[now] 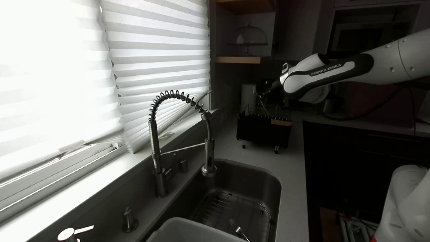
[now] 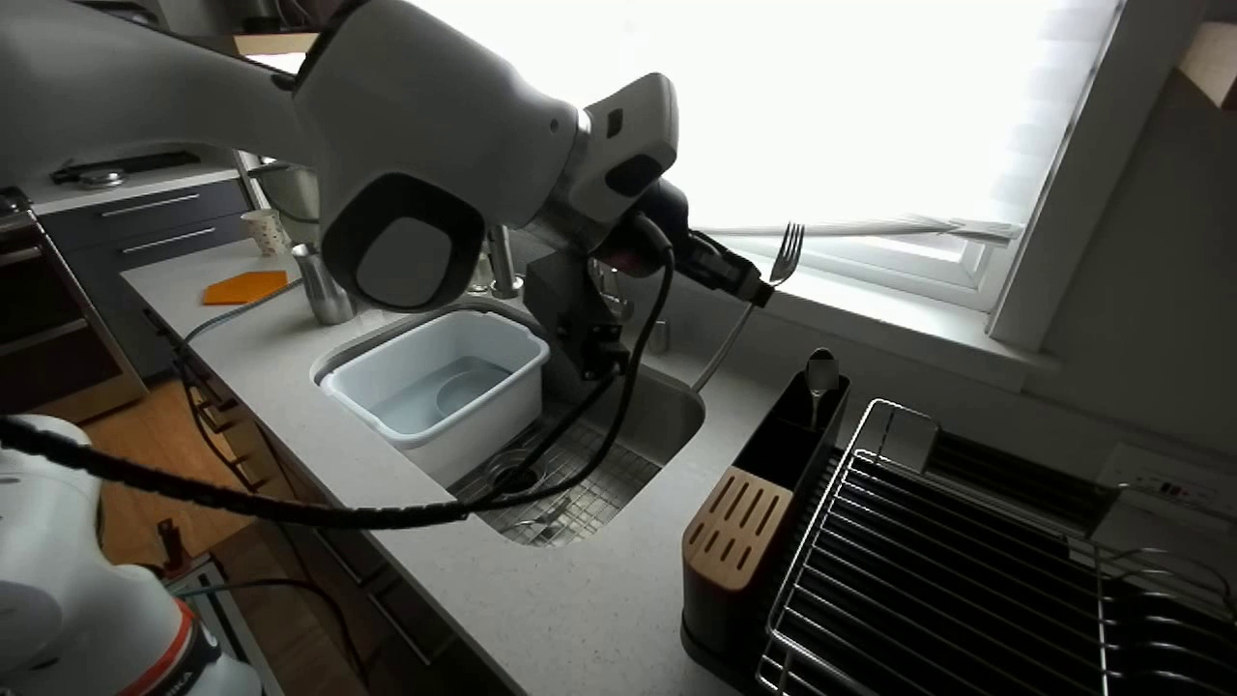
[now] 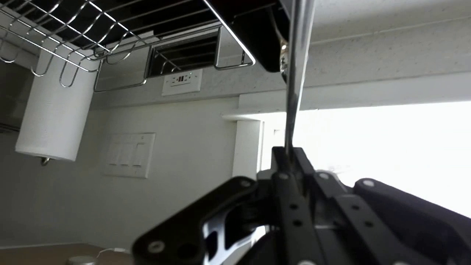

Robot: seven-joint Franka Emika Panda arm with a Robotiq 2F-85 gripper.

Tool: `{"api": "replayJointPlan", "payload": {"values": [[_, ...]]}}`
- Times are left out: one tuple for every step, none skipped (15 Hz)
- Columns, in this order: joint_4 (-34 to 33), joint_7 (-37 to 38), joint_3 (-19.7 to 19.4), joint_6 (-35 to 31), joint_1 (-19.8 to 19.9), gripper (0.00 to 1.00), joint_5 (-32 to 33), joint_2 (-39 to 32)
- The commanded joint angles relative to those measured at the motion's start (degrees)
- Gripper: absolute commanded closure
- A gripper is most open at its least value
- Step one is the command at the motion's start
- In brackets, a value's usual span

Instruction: Put the fork in the utensil drying rack

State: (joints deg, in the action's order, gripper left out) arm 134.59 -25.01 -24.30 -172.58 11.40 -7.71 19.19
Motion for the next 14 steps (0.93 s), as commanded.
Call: {"api": "replayJointPlan", "payload": {"values": [[-4.2, 1.9, -3.3, -5.5, -3.4, 0.98, -6.0, -7.4], [-4.9, 2.0, -3.9, -6.0, -4.0, 0.98, -7.5, -8.7], [-5.7, 2.6, -4.4, -6.7, -4.3, 0.98, -9.0, -10.2], [-6.4, 2.6, -5.3, -7.0, -5.1, 0.98, -10.8, -11.5], [-7.1, 2.7, -5.7, -7.4, -5.5, 0.98, -12.3, -12.4], [-7.8, 2.4, -6.2, -7.6, -6.0, 0.98, -13.9, -13.1], [-8.6, 2.1, -6.7, -8.0, -6.3, 0.98, -15.4, -14.1], [-9.3, 1.8, -7.0, -8.0, -6.6, 0.98, -16.7, -14.5], [-10.0, 1.6, -7.2, -8.2, -6.7, 0.98, -17.9, -15.0], [-10.7, 1.4, -7.4, -8.4, -6.8, 0.98, -19.0, -15.6], [-11.2, 1.0, -7.6, -8.6, -6.9, 0.98, -20.1, -16.1], [-11.6, 0.6, -7.8, -9.1, -6.8, 0.98, -20.8, -16.8], [-11.9, 0.5, -7.9, -9.9, -6.7, 0.98, -21.8, -17.4], [-12.0, 0.6, -8.0, -10.2, -6.4, 0.98, -22.2, -18.1]]}}
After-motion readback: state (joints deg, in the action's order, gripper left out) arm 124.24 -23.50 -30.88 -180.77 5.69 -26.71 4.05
